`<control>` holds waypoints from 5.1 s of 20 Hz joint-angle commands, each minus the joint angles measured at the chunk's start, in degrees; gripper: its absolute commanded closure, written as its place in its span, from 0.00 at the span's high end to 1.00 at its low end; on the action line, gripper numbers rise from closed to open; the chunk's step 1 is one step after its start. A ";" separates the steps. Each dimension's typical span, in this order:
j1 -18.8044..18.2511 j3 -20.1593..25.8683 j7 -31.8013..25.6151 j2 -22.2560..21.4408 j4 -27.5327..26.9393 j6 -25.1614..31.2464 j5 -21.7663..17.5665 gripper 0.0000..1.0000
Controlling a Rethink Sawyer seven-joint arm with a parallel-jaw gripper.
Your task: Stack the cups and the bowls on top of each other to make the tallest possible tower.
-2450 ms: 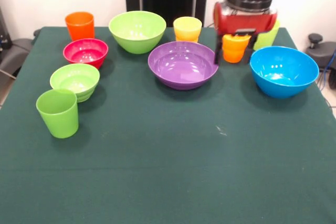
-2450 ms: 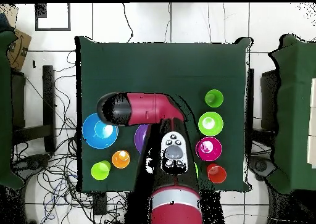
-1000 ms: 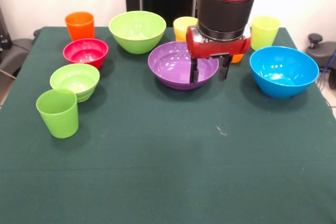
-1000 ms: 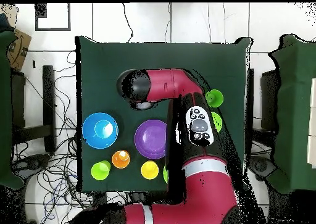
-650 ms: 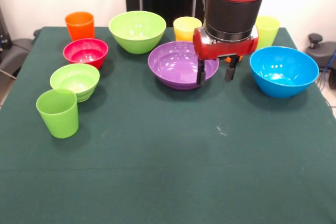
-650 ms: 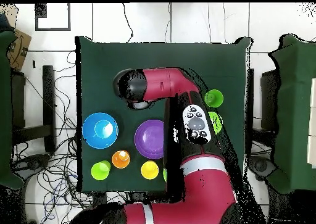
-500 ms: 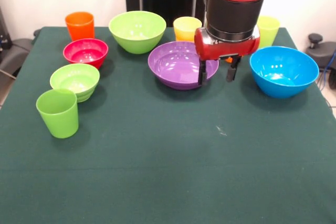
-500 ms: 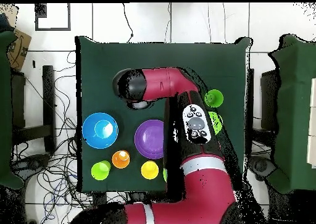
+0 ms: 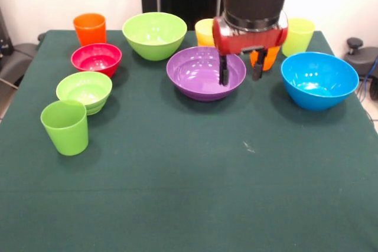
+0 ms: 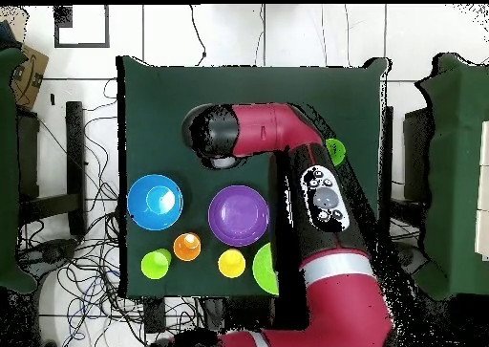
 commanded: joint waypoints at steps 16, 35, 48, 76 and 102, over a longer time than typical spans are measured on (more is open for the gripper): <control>-14.56 11.84 -18.04 -19.49 22.63 3.74 -5.22 1.00; -11.29 10.88 -2.85 -14.03 24.45 -9.14 -12.60 1.00; -5.92 7.07 3.46 -6.28 18.57 -10.89 -13.46 1.00; -12.24 10.21 -4.39 -14.86 22.08 -5.44 -6.94 1.00; -17.61 21.59 -29.62 -5.85 14.23 9.81 -20.46 1.00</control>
